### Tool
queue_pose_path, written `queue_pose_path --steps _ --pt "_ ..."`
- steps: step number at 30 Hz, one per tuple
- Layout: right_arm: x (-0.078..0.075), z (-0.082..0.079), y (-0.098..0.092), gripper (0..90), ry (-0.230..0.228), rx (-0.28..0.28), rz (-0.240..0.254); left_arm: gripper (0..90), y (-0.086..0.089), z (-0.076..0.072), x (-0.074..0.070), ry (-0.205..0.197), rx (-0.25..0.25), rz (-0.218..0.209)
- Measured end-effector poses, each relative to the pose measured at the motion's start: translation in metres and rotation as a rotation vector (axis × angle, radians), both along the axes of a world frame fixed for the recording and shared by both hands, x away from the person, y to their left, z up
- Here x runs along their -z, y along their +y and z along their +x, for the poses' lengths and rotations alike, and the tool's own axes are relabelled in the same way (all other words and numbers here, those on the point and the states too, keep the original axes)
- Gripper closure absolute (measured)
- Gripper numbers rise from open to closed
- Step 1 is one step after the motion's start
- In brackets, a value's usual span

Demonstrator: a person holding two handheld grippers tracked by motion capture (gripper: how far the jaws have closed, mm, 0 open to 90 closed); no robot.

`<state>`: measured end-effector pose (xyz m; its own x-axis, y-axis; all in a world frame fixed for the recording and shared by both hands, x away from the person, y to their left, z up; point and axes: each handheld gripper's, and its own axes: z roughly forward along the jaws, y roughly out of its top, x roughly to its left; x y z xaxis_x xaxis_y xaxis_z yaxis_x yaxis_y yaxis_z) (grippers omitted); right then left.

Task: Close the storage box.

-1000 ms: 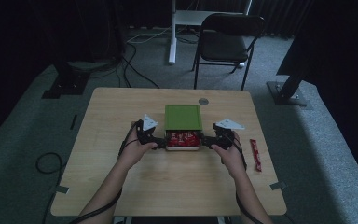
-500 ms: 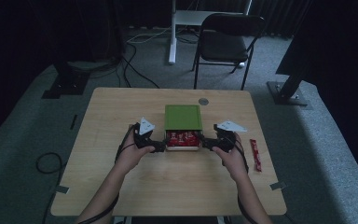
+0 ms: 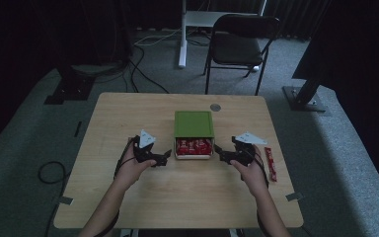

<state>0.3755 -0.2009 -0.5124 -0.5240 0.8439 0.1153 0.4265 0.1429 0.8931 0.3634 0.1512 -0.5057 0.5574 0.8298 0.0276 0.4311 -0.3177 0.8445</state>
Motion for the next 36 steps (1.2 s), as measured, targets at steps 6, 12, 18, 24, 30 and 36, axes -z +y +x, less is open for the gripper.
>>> queue_pose_path --steps 6,12,18,24,30,36 --pt "0.006 -0.006 -0.007 13.8 0.004 0.008 0.001 2.9 0.006 -0.006 0.008 0.014 -0.008 0.005" --pt "0.014 -0.013 -0.015 13.9 0.025 0.02 -0.017 2.9 0.016 -0.011 0.016 0.037 -0.04 0.008" --pt "0.024 -0.019 -0.025 13.9 0.046 0.034 -0.033 2.9 0.024 -0.016 0.023 0.05 -0.061 0.012" --pt "0.028 -0.024 -0.035 14.0 0.06 0.05 -0.046 2.9 0.037 -0.022 0.029 0.061 -0.092 0.023" --pt "0.032 -0.03 -0.042 14.0 0.067 0.063 -0.059 2.9 0.05 -0.03 0.031 0.072 -0.121 0.022" --pt "0.037 -0.037 -0.05 14.0 0.08 0.082 -0.065 2.9 0.065 -0.039 0.033 0.084 -0.165 0.026"
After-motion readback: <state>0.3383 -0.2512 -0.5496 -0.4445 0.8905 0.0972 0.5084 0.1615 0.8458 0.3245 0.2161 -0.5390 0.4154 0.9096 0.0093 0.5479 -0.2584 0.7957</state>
